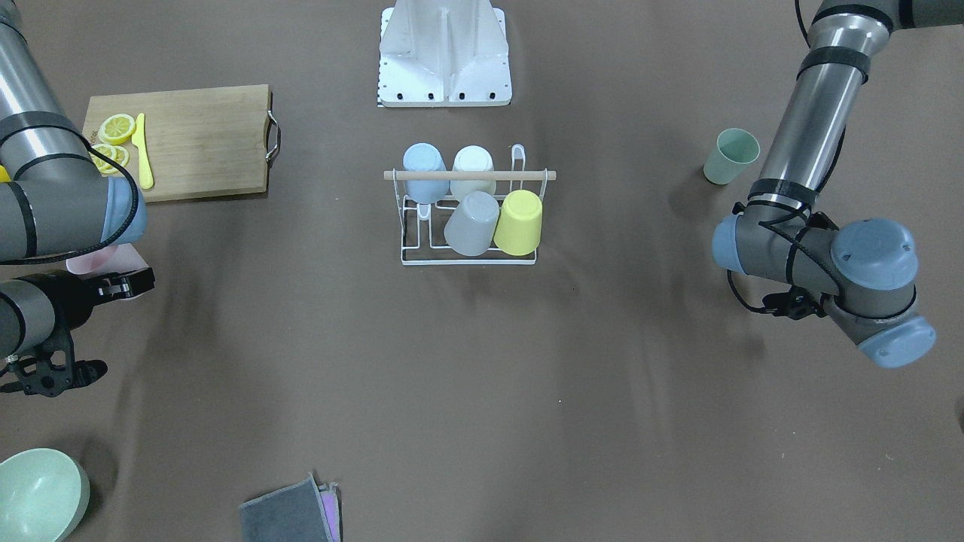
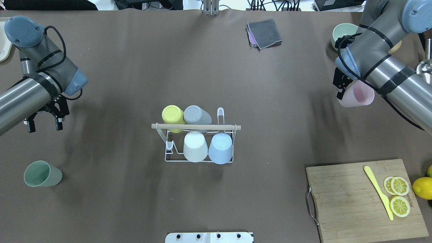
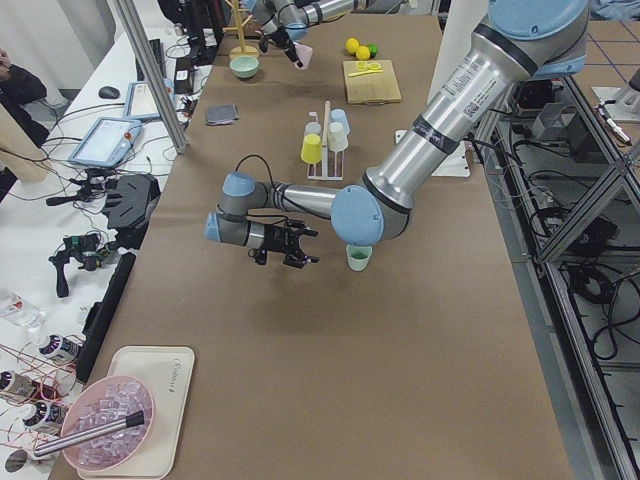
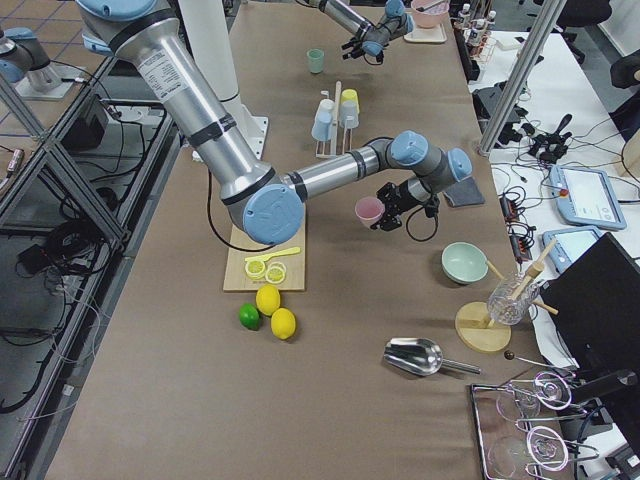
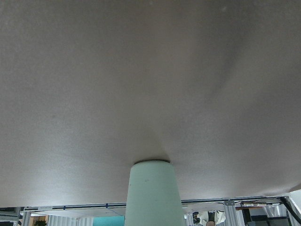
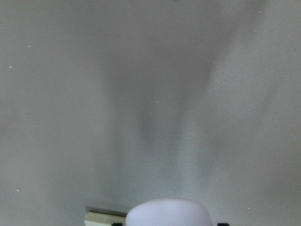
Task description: Place cup on cup holder
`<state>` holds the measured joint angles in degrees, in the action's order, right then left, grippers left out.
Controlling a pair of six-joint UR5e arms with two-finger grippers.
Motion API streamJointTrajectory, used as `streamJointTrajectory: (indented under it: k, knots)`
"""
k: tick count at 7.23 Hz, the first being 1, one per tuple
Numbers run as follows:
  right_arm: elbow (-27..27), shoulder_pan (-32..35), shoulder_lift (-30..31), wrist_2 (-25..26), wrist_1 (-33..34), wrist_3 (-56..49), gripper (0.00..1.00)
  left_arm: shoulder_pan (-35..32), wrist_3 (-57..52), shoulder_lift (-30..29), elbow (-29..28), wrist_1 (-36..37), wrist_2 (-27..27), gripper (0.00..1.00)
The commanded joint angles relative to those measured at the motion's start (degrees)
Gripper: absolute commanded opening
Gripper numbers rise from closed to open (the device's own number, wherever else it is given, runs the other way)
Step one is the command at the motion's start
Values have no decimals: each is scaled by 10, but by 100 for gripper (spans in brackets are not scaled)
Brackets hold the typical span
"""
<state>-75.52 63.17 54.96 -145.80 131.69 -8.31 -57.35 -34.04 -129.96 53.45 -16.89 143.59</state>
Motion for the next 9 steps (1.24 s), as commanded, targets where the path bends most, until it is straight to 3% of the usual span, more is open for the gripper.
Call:
streamJointTrajectory:
  k: [1, 4, 6, 9]
  knots:
    - [-44, 6, 21, -71, -6, -36, 33, 10, -11, 1, 0, 34, 0, 97]
    - [-54, 5, 30, -186, -6, -194, 31, 39, -11, 17, 1, 31, 2, 97]
    - [-71, 6, 32, -220, -6, -305, 31, 54, -11, 23, 1, 29, 3, 97]
    - [-103, 6, 67, -316, -6, -481, 31, 58, -12, 28, 8, 34, 9, 97]
